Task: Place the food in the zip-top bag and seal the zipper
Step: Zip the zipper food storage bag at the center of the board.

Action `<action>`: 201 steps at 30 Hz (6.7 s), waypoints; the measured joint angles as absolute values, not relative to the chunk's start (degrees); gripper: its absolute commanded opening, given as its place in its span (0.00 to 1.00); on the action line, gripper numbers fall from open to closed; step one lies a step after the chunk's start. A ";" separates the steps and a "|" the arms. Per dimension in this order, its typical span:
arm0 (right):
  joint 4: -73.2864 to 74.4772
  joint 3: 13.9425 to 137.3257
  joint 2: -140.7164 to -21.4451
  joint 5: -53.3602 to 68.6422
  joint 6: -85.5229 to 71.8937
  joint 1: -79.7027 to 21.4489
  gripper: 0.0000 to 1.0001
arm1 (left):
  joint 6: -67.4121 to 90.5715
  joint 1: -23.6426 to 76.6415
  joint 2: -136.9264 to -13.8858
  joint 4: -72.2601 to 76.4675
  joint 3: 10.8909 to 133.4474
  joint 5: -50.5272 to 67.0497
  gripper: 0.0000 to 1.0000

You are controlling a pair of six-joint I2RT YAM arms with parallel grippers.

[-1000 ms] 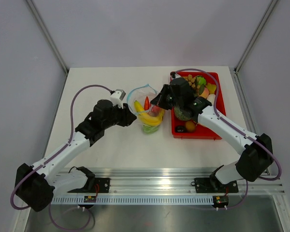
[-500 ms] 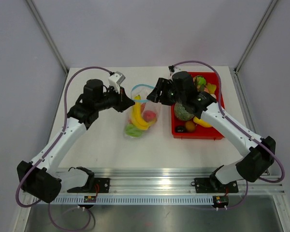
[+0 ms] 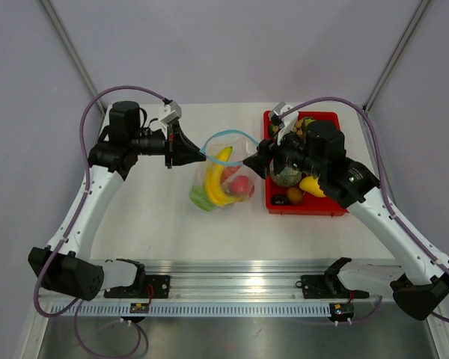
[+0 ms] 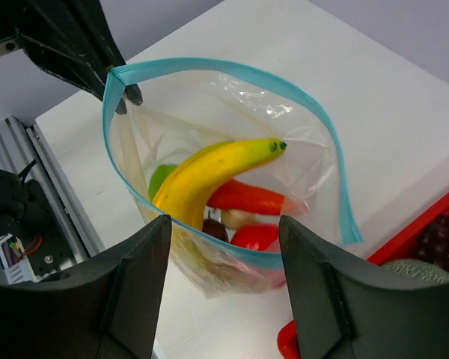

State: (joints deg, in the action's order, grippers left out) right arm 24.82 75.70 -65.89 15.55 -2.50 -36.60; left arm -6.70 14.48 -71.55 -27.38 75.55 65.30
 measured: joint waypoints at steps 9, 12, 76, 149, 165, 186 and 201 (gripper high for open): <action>25.58 79.94 -71.70 25.85 9.93 -36.58 0.67 | -17.56 13.45 -78.22 -41.52 83.72 73.01 0.00; 26.00 80.66 -73.60 27.68 12.25 -36.58 0.67 | -19.94 13.43 -79.72 -45.47 85.47 73.34 0.00; 14.02 81.43 -96.07 44.84 13.21 -30.39 0.00 | -15.44 10.68 -62.22 -20.10 50.87 59.42 0.69; 13.30 84.01 -100.07 47.24 6.52 -29.45 0.00 | -4.91 29.87 -68.01 13.63 39.83 37.78 0.00; 23.70 85.69 -92.23 36.75 17.43 -29.12 0.67 | -12.84 27.73 -63.88 1.54 46.35 44.12 0.00; 24.82 86.76 -83.35 48.05 34.74 -33.74 0.62 | -13.41 19.77 -64.36 -1.17 50.89 58.35 0.00; 39.88 97.19 -92.88 51.24 42.26 -36.47 0.54 | -13.28 18.90 -64.90 -1.48 51.81 60.01 0.00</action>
State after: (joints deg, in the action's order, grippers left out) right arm 39.88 97.19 -92.88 51.24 42.26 -36.47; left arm -13.28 18.90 -64.90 -1.48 51.81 60.01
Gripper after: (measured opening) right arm 0.551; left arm 0.008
